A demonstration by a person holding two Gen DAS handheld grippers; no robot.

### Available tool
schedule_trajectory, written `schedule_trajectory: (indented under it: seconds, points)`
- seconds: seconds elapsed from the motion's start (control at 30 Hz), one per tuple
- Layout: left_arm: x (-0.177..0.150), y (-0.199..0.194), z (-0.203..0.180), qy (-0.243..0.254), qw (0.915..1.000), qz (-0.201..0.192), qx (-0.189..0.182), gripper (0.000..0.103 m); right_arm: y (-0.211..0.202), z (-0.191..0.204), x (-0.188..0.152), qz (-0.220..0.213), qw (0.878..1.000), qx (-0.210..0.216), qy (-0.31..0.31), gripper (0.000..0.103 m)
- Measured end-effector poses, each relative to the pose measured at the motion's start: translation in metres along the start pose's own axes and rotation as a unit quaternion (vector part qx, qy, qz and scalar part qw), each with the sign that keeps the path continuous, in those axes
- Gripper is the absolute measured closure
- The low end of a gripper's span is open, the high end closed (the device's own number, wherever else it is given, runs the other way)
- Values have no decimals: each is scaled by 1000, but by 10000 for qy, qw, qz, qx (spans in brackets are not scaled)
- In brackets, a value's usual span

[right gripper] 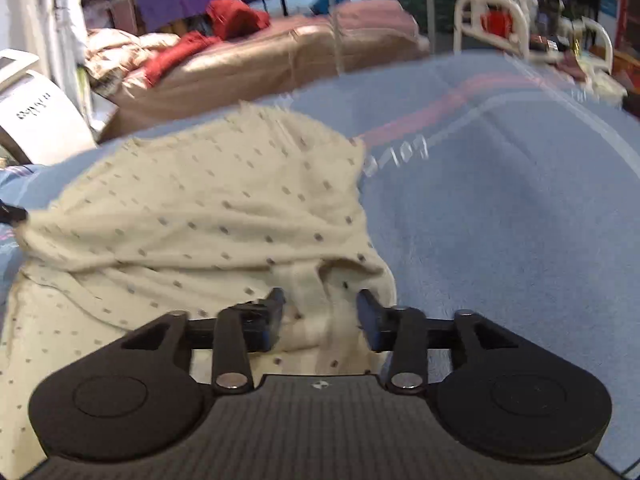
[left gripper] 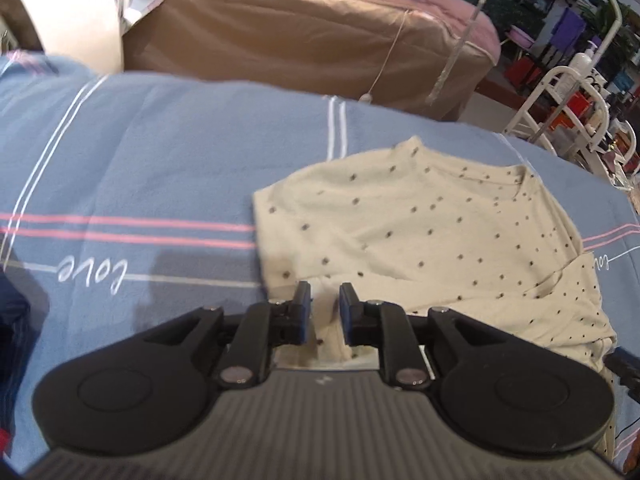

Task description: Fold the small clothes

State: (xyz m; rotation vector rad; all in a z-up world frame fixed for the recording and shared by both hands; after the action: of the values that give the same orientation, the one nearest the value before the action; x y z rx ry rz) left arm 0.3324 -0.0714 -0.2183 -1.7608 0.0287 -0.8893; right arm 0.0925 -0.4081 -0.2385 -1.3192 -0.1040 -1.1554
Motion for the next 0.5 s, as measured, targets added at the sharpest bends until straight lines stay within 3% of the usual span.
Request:
schedule_trajectory:
  seconds: [0.07,0.13,0.2,0.23,0.27,0.33,0.4,0.5]
  points:
    - [-5,1,3,-283,9992,-28,-273,88,-15,14,5,-391,9987,-12,-339,1]
    - [-10,1,0,-435,9978,86,-491,88,-19,34,7,-450,9970,459,-440,2]
    - [-17,2,-1,-278,9988,251,-323,81,-17,53,7,-346,9942,918,-444,0]
    - [-20,2,1,-124,9995,294,-68,69,-12,62,8,-295,9933,960,-567,0]
    - [-23,1,2,1,9996,264,125,51,-7,68,10,-317,9924,908,-766,0]
    - [-29,-2,2,-46,9999,98,-28,34,2,75,20,-403,9893,817,-1143,2]
    - [-36,-1,-3,-277,9983,85,-509,30,14,71,35,-398,9896,641,-1224,10]
    - [-37,10,-12,-56,9991,20,-426,30,37,60,59,-186,9918,538,-1148,12]
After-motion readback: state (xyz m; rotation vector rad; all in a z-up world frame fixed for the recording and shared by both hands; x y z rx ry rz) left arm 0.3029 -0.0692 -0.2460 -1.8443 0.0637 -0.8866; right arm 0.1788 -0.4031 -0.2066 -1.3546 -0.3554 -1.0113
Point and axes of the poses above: each gripper's, at about its wrist camera, not at the fingertips, and y roughly the way its jaws point, z to its left, x to its top, the point moved 9 cm from there along y, roughly the way its jaws point, and after that the axes turned 14 degrees about y, right-handed, at the moved point
